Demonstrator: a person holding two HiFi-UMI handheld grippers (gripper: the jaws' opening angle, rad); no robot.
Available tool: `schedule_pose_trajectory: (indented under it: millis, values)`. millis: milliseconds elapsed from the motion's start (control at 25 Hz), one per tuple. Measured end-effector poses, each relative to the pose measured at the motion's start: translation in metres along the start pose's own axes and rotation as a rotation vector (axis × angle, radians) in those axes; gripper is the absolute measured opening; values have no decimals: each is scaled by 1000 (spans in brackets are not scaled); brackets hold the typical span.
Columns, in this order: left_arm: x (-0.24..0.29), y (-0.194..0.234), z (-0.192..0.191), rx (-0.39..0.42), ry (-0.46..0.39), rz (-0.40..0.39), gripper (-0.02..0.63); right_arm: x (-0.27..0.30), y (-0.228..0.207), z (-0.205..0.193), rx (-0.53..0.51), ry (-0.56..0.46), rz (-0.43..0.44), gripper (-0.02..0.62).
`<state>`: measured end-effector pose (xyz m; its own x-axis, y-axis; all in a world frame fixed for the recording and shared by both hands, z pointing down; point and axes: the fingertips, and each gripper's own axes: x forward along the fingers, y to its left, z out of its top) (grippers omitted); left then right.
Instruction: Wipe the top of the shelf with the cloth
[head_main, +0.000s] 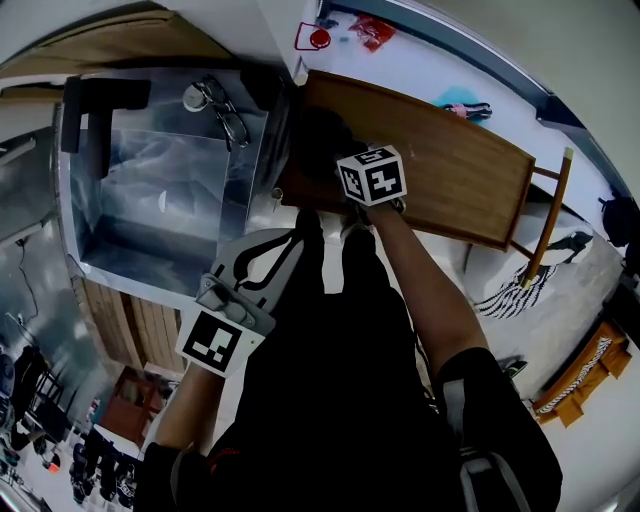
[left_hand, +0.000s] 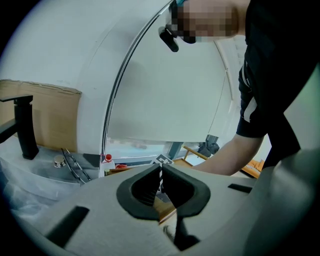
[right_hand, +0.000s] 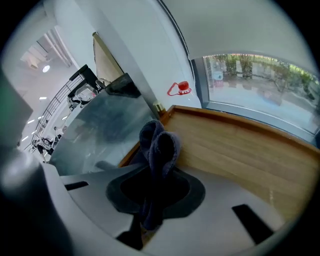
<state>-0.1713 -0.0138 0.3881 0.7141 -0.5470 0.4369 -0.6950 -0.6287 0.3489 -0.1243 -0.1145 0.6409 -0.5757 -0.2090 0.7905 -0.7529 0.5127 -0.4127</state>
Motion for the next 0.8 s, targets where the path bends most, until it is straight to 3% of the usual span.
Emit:
schedule_pose_trajectory:
  millis: [800]
  values:
    - [65, -67, 12, 64, 39, -101, 32, -71, -101, -53, 110, -23, -117, 49]
